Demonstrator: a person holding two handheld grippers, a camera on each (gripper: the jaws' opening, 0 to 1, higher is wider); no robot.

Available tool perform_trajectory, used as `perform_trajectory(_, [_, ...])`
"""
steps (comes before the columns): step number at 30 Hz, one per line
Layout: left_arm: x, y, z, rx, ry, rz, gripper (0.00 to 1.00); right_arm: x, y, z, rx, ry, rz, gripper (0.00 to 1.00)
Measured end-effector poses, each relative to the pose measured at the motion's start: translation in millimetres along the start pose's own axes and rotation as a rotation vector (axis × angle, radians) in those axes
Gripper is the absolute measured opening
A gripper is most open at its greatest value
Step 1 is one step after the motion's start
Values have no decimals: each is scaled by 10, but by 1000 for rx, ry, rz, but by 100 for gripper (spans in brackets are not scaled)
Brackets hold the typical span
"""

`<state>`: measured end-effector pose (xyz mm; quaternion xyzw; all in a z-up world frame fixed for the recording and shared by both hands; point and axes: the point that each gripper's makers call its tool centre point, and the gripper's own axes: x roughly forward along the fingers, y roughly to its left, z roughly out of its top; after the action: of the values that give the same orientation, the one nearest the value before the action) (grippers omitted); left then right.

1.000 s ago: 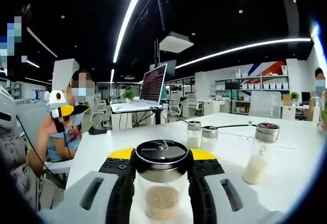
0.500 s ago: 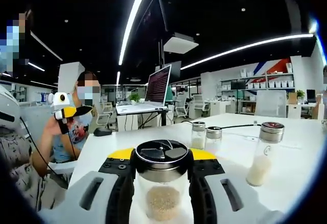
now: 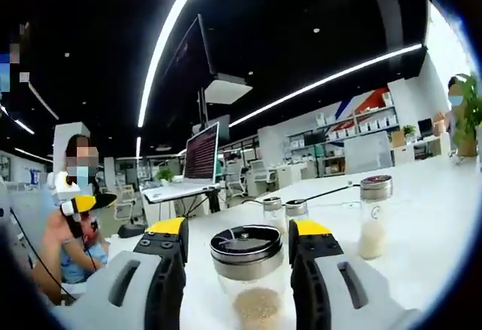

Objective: Rotate the seasoning bottle until the label or dispensing opening points toward the visible target arrow and the bottle remains upright within the marked orientation range

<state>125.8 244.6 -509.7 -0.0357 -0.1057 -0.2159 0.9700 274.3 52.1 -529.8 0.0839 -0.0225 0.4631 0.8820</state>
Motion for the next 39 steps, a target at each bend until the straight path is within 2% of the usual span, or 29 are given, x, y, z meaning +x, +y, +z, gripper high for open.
perform_trajectory(1, [6,-8,-6,0,3,-2,39,-7,-18,-13,-57,17,-32,51])
perform_trajectory(3, [12,-22,-16,3,8,-6,39,4,-21,-15,-109,32,-55,51])
perform_trajectory(7, [3,-22,-13,7,8,-9,39,40,-9,-30,-104,45,-66,51])
perform_trajectory(11, [-7,4,-2,4,4,-1,39,83,-32,-66,-86,41,-74,60])
perform_trajectory(15, [-2,2,-12,3,8,0,39,118,-56,-63,-67,45,-60,51])
perform_trajectory(21, [5,-11,-24,5,13,-1,38,115,-76,-94,-94,61,-70,41])
perform_trajectory(26, [-3,-1,-6,0,5,1,38,124,-110,-96,-114,97,-60,41])
perform_trajectory(39, [48,-104,-47,11,18,-29,38,117,-142,-112,-82,108,39,40])
